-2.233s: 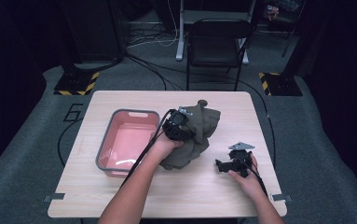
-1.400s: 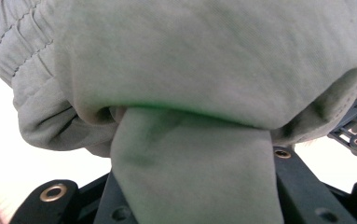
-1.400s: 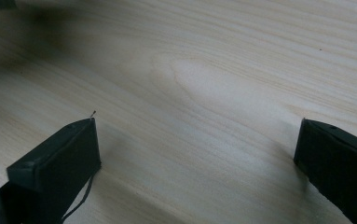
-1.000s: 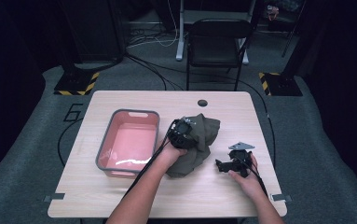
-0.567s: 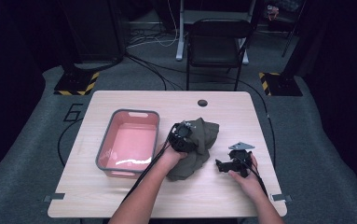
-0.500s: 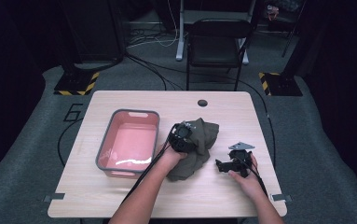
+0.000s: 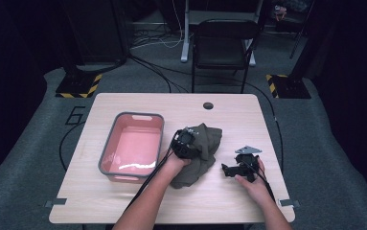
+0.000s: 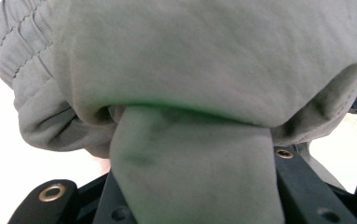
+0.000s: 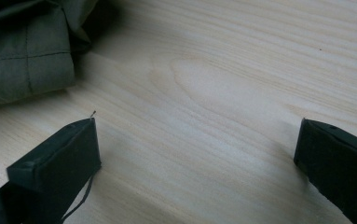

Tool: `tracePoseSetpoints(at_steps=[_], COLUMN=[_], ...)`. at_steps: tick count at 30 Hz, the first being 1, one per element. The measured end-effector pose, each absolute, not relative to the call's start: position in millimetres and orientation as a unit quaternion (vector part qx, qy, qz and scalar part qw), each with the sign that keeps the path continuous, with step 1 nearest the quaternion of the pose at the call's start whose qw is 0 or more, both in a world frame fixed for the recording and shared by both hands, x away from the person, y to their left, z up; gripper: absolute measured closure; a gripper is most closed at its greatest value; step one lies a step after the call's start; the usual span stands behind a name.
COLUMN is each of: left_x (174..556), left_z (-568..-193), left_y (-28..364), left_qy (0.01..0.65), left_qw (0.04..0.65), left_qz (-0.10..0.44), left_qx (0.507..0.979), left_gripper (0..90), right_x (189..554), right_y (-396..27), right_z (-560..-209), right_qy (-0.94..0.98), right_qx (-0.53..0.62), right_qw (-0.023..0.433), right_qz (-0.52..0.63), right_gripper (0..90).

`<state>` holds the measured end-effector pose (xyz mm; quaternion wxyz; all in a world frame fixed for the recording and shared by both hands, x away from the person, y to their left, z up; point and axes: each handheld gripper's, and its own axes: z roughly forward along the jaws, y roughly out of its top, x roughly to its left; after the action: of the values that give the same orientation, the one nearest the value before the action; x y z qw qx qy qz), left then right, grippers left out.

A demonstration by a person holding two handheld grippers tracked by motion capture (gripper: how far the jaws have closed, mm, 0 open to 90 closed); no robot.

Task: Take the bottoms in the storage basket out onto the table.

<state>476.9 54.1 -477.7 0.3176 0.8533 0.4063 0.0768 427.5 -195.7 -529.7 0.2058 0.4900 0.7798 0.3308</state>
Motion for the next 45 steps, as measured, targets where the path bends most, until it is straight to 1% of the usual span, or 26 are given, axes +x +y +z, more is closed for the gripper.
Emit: tracePoseSetpoints(at_steps=[17, 22, 26, 30, 32, 35, 39, 41, 42, 45], left_x=[478, 478, 479, 479, 480, 480, 480, 480, 480, 479], left_z=[-483, -486, -486, -488, -488, -488, -488, -488, -487, -486], left_y=[54, 54, 54, 54, 54, 53, 54, 53, 54, 54], left_qy=[0.401, 0.408, 0.401, 0.405, 0.398, 0.404, 0.404, 0.404, 0.398, 0.403], left_qw=[0.313, 0.32, 0.312, 0.318, 0.311, 0.315, 0.317, 0.318, 0.314, 0.325], left_qz=[0.067, 0.067, 0.063, 0.061, 0.051, 0.051, 0.048, 0.047, 0.044, 0.045], left_qx=[0.858, 0.853, 0.859, 0.855, 0.862, 0.857, 0.857, 0.857, 0.861, 0.854], left_gripper=[62.0, 59.6, 57.0, 52.1, 48.7, 42.4, 37.3, 33.1, 32.6, 29.5], right_x=[428, 428, 428, 428, 428, 428, 428, 428, 428, 428], right_y=[-196, -196, -196, -196, -196, -196, -196, -196, -196, -196], right_z=[-530, -530, -530, -530, -530, -530, -530, -530, -530, -530], right_qy=[0.78, 0.78, 0.78, 0.78, 0.78, 0.78, 0.78, 0.78, 0.78, 0.78], right_qx=[0.49, 0.49, 0.49, 0.49, 0.49, 0.49, 0.49, 0.49, 0.49, 0.49], right_qw=[0.206, 0.206, 0.206, 0.206, 0.206, 0.206, 0.206, 0.206, 0.206, 0.206], right_qz=[0.331, 0.331, 0.331, 0.331, 0.331, 0.331, 0.331, 0.331, 0.331, 0.331], right_gripper=[0.0, 0.0, 0.0, 0.0, 0.0, 0.0, 0.0, 0.0, 0.0, 0.0])
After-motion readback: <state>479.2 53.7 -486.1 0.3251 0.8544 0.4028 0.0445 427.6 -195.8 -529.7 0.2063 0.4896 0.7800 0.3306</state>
